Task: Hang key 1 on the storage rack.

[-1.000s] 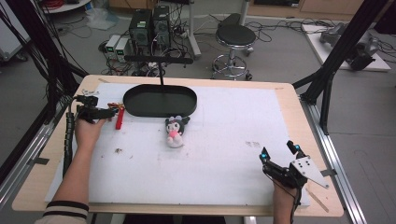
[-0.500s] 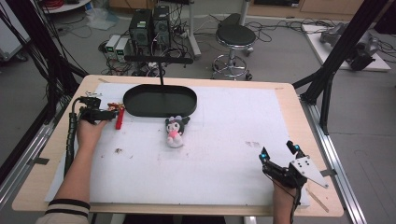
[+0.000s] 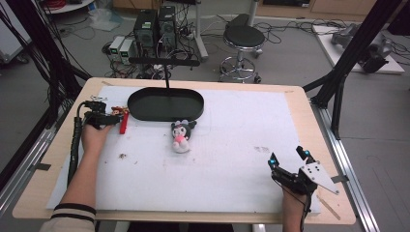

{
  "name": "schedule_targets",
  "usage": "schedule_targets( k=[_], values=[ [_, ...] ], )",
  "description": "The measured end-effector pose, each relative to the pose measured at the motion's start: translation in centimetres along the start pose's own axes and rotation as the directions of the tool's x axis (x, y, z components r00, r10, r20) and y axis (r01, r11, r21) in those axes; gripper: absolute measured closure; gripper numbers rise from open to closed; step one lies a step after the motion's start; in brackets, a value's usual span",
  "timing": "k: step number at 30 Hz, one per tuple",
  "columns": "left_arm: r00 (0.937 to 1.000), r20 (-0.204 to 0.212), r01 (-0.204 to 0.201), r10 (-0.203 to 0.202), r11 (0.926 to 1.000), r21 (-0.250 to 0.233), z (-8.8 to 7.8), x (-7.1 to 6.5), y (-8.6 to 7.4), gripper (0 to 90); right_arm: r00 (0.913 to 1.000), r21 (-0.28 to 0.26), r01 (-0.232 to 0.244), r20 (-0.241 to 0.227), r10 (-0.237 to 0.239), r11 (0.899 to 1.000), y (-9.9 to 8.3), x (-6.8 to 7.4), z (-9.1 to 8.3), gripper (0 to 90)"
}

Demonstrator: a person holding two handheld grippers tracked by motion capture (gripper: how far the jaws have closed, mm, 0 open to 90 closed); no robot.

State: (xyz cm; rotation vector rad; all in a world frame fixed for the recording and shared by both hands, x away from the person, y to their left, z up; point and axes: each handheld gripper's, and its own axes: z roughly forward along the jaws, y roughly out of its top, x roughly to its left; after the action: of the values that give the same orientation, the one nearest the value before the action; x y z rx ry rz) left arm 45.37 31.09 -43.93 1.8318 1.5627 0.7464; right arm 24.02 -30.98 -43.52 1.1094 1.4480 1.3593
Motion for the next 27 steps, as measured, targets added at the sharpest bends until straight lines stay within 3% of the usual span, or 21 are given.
schedule_targets(
  k=[10,14,19,27],
  values=[
    [0.9999,0.011,-0.001,0.001,1.0000,0.003,0.41,-0.07,-0.19,43.1,1.0000,0.010,0.001,-0.003,-0.001,1.000,-0.15,0.14,0.14,7.9],
    [0.9997,0.014,-0.017,0.017,0.9998,-0.004,0.41,-0.16,-0.16,49.7,1.0000,0.011,0.003,0.000,-0.003,1.000,-0.16,0.15,0.13,7.9],
    [0.9996,0.027,-0.007,0.007,0.9999,-0.010,0.46,-0.20,-0.20,58.6,1.0000,0.014,0.003,-0.002,-0.003,1.000,-0.19,0.15,0.12,7.9],
    [0.9996,0.007,-0.028,0.028,0.9996,-0.009,0.40,-0.48,-0.19,60.4,1.0000,0.009,0.001,-0.002,-0.001,1.000,-0.14,0.13,0.05,7.9]
  ],
)
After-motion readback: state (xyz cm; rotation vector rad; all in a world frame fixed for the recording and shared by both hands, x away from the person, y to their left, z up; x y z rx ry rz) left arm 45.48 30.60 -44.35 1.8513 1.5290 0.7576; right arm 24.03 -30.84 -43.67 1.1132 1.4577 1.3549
